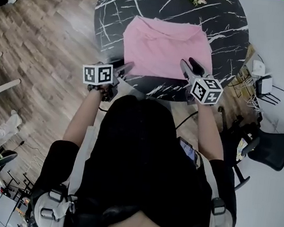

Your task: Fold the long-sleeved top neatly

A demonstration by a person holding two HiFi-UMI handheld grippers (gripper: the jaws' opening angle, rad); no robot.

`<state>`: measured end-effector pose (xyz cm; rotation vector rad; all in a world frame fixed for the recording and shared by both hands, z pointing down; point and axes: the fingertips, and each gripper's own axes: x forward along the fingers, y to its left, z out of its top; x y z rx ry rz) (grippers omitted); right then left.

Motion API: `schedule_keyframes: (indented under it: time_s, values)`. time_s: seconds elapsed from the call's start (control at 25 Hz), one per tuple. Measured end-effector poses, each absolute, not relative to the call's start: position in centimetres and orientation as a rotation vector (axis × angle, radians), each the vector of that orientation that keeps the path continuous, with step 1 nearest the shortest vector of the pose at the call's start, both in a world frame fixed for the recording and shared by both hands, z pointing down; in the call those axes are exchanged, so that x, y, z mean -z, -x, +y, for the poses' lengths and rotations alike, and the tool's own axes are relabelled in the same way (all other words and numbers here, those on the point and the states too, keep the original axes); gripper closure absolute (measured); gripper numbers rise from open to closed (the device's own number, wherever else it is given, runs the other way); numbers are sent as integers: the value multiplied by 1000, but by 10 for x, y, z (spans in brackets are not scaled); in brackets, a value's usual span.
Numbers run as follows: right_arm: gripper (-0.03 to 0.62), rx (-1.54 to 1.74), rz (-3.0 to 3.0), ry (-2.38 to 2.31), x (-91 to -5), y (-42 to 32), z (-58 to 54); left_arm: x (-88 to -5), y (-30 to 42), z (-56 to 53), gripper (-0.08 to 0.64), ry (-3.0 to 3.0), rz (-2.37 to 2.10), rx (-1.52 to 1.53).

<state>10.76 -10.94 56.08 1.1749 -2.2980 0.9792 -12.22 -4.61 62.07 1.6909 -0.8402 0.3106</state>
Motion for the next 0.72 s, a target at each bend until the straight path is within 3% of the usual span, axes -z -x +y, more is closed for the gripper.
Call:
schedule_keyframes:
  time_s: [0.28, 0.52, 0.72]
  values:
    - [425, -918, -2361, -986, -555, -53, -97, -628, 109, -12, 316, -1605, -836, -246]
    - [430, -964, -2335, -996, -559, -54, -88, -631, 100, -13, 339, -1538, -829, -124]
    - [443, -1019, -2232, -1082, -577, -79, -77, -639, 98, -11, 437, -1504, -844, -106]
